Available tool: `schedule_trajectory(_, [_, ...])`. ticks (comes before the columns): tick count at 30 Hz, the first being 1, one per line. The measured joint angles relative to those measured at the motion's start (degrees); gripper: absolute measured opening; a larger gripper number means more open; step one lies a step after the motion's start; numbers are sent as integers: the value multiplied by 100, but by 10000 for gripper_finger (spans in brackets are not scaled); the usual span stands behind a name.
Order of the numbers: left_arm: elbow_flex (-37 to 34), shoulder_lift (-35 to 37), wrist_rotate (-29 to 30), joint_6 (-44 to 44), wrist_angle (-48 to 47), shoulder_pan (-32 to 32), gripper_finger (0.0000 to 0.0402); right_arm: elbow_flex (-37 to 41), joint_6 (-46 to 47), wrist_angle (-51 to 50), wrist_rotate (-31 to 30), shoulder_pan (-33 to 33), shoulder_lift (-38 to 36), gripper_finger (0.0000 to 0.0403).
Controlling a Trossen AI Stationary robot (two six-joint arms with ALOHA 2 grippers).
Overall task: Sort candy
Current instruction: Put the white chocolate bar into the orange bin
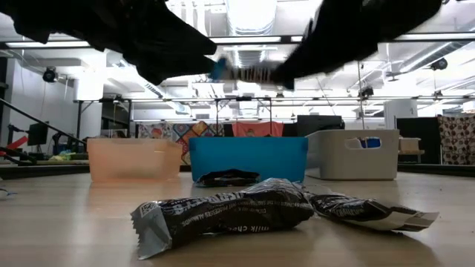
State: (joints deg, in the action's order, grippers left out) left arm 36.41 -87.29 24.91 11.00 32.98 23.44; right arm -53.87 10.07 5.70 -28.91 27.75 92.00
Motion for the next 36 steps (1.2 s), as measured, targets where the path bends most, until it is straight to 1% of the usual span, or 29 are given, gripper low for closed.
schedule_trajectory(4, [-123, 0, 0, -121, 204, 0, 234, 0, -440, 13, -194, 2, -194, 28])
schedule_trajectory(8, [-127, 0, 0, -244, 212, -2, 252, 0, -781, 31, -227, -2, -235, 28])
schedule_trajectory(12, [-57, 0, -1, -361, 253, -20, 257, 0, -988, 63, -251, -2, -235, 28])
schedule_trajectory(15, [-49, -48, 0, -457, 490, -35, 248, 0, -1072, 88, -265, -2, -235, 28])
schedule_trajectory(18, [-49, -166, 0, -584, 697, -39, 225, 0, -1142, 144, -279, -2, -238, 28])
schedule_trajectory(21, [-50, -269, -8, -671, 800, -40, 186, 0, -1162, 163, -279, -28, -238, 28])
schedule_trajectory(26, [186, -470, -44, -797, 816, -59, 105, 0, -1180, 183, -279, -95, -238, 28])
schedule_trajectory(30, [332, -643, -45, -1033, 818, -57, 27, 0, -1199, 144, -261, -105, -231, 28])
schedule_trajectory(31, [329, -645, -44, -1055, 805, -57, 16, 0, -1227, 144, -253, -106, -231, 28])
schedule_trajectory(32, [329, -642, -50, -1051, 807, -59, 12, 1, -1229, 144, -251, -107, -231, 28])
schedule_trajectory(36, [321, -549, -94, -1070, 753, -65, 21, 62, -1269, 184, -276, -115, -231, 28])
